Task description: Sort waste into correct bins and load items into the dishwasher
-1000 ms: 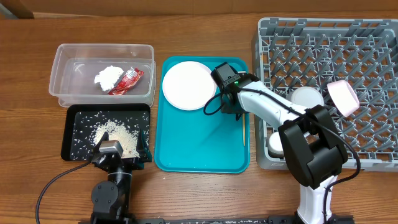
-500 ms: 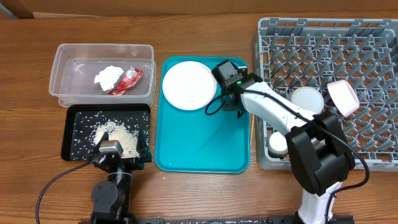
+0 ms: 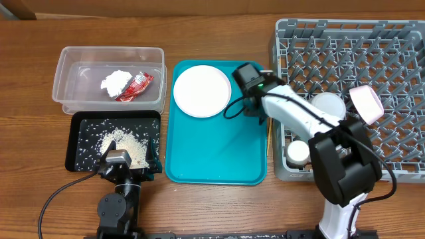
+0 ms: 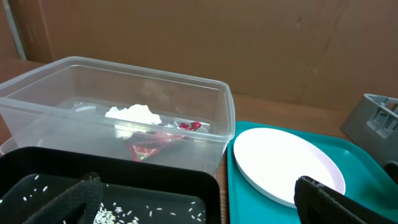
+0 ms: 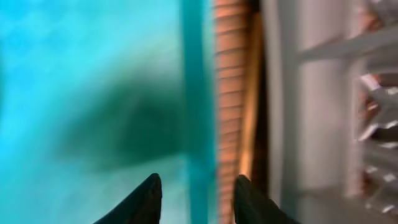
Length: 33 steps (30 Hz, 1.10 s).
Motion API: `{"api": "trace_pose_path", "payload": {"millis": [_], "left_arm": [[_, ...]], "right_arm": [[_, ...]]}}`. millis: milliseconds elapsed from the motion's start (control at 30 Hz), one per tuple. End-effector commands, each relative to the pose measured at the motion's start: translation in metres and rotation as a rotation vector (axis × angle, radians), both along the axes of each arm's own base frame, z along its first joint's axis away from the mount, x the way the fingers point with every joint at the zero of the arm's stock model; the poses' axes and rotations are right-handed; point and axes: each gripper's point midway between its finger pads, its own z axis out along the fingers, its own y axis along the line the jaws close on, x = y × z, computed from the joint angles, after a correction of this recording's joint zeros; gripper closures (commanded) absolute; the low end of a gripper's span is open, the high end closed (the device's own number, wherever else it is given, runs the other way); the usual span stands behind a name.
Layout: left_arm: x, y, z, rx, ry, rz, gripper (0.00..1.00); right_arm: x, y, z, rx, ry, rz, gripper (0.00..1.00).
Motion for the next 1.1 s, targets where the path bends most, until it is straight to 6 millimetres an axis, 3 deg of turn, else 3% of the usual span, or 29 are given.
{"api": "trace_pose_path", "payload": {"millis": [0,100,233,367,500,567,700,833,967,1067], "left_arm": [[0.0,0.004,-0.001,-0.015,-0.006,0.018,0.0],[0.0,0.003,-0.001,-0.015,-0.006,0.018,0.0],[0.0,0.003,-0.001,-0.015,-0.006,0.018,0.0],[0.0,0.003,-0.001,-0.015,-0.006,0.018,0.0],[0.0,0.004,-0.001,-0.015,-0.006,0.018,0.0],[0.0,0.004,-0.001,-0.015,-0.006,0.018,0.0],[0.0,0.003,-0.001,-0.015,-0.006,0.018,0.0],[0.0,0.003,-0.001,-0.015,-0.006,0.018,0.0],[0.0,0.003,-0.001,-0.015,-0.006,0.018,0.0],[0.0,0.003,-0.001,-0.015,-0.006,0.018,0.0]], "right_arm": [[0.001,-0.013,0.007,0.009,-0.012,-0.05,0.59],[-0.006,-0.021,-0.003,-0.024,0.028,-0.06,0.57],[-0.014,-0.049,-0.015,-0.048,0.048,-0.2,0.54],[-0.013,-0.043,-0.021,0.029,0.11,-0.096,0.53],[-0.007,-0.05,-0.02,-0.017,0.096,-0.045,0.53],[-0.004,-0.055,-0.019,-0.017,0.09,-0.058,0.61],[-0.008,-0.053,-0.022,0.019,0.116,-0.059,0.66],[-0.016,-0.026,-0.025,0.093,0.177,0.112,0.7],[-0.023,-0.005,-0.026,0.14,0.193,0.153,0.8],[-0.028,0.013,-0.026,0.182,0.201,0.189,0.8]]}}
